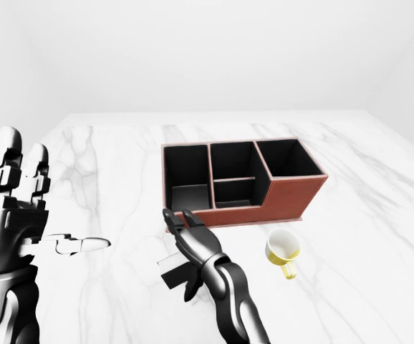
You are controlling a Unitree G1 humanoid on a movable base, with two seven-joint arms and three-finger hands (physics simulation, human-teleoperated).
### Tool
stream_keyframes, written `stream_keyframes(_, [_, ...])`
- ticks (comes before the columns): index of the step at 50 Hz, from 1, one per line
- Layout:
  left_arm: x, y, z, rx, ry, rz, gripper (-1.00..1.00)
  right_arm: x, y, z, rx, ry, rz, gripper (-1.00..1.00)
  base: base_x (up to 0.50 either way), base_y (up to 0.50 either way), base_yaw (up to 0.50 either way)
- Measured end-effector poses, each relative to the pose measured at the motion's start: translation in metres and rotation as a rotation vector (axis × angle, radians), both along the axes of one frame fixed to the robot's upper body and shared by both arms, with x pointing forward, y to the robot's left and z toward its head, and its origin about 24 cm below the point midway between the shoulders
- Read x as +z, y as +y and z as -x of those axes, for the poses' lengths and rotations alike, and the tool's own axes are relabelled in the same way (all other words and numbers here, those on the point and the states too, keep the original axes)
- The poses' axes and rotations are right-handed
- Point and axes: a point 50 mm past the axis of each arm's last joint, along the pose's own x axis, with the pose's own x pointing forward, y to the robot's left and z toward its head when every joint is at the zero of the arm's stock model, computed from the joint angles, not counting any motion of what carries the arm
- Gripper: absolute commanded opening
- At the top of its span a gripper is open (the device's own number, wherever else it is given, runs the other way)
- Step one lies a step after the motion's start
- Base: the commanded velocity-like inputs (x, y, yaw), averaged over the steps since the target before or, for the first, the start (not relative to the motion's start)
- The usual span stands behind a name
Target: Pick up the book and place it in the caddy.
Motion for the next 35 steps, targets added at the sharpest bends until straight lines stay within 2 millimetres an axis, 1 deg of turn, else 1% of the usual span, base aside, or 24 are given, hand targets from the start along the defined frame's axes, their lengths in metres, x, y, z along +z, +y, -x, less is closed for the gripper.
stream_keyframes(14, [-0.001, 0.000, 0.000, 0.000, 0.005, 0.001, 1.00, -0.001, 0.002, 0.002, 0.000, -0.013, 0.046, 1.00, 0.00, 0.00, 0.00])
stream_keyframes(35, [-0.001, 0.001, -0.001, 0.001, 0.004, 0.003, 1.00, 0.002, 0.013, 0.004, 0.040, -0.049, 0.132, 1.00, 0.00, 0.00, 0.00])
